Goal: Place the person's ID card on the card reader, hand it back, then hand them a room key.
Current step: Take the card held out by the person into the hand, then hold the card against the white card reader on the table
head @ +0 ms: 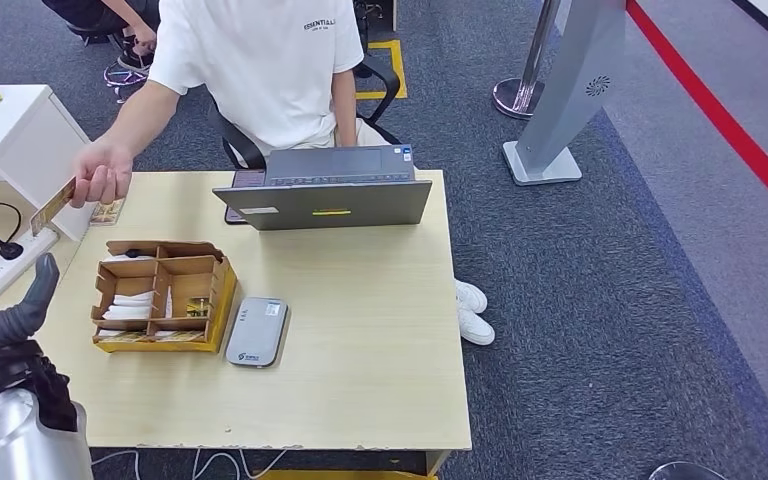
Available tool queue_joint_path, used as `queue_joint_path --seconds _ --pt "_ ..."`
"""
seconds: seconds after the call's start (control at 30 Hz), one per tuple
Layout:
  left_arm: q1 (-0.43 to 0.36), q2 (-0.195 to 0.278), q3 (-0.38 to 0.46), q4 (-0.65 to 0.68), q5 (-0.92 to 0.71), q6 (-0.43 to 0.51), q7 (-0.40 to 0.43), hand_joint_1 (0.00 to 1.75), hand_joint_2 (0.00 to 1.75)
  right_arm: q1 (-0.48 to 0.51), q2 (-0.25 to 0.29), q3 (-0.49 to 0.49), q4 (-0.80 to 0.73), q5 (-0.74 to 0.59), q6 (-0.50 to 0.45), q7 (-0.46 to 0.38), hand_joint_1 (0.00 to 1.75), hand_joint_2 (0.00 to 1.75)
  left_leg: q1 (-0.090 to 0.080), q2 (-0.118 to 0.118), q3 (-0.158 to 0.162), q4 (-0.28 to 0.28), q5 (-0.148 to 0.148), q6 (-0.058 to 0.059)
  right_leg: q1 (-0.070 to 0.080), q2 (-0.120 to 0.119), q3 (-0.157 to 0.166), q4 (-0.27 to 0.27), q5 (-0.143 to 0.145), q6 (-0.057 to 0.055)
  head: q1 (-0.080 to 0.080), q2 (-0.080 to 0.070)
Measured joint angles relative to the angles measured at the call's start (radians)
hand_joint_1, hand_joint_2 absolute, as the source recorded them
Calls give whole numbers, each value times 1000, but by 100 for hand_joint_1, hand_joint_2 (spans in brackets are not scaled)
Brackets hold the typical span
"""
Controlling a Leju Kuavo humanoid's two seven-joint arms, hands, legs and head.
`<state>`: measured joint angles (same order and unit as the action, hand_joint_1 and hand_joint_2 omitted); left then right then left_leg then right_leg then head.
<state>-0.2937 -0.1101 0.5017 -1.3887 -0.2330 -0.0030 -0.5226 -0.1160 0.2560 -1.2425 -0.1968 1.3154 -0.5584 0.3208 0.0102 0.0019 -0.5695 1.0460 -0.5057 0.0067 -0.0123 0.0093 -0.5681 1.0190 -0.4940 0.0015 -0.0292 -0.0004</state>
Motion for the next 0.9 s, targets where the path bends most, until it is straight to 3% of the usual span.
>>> queue_joint_path --seconds 0.4,0.53,0.73,0.77,0.87,0.9 --pt "-201 54 -200 120 -299 76 133 0 175 0 0 22 0 18 9 -5 0 175 0 0 0 1 0 0 0 1 0 0 1 1 0 0" --pt "-265 71 -267 165 -400 104 177 175 175 1 0 25 0 23 17 -7 0 175 0 1 0 1 1 1 0 1 0 0 1 2 0 0" --pt "-363 96 -362 252 -547 151 240 175 175 1 0 37 0 33 22 -10 0 175 0 1 0 1 1 1 0 1 0 0 2 2 0 0" --pt "-379 101 -378 267 -571 159 250 175 175 1 0 40 0 34 23 -10 0 131 0 1 0 1 1 1 0 1 0 0 2 2 0 0" --pt "-428 114 -425 312 -639 186 278 175 44 1 0 44 0 37 30 -12 0 0 0 1 0 1 1 1 0 1 0 0 2 2 0 0" --pt "-444 118 -441 327 -661 195 287 175 0 1 0 45 0 37 33 -13 0 0 0 1 0 1 1 1 0 1 0 0 2 2 0 0"
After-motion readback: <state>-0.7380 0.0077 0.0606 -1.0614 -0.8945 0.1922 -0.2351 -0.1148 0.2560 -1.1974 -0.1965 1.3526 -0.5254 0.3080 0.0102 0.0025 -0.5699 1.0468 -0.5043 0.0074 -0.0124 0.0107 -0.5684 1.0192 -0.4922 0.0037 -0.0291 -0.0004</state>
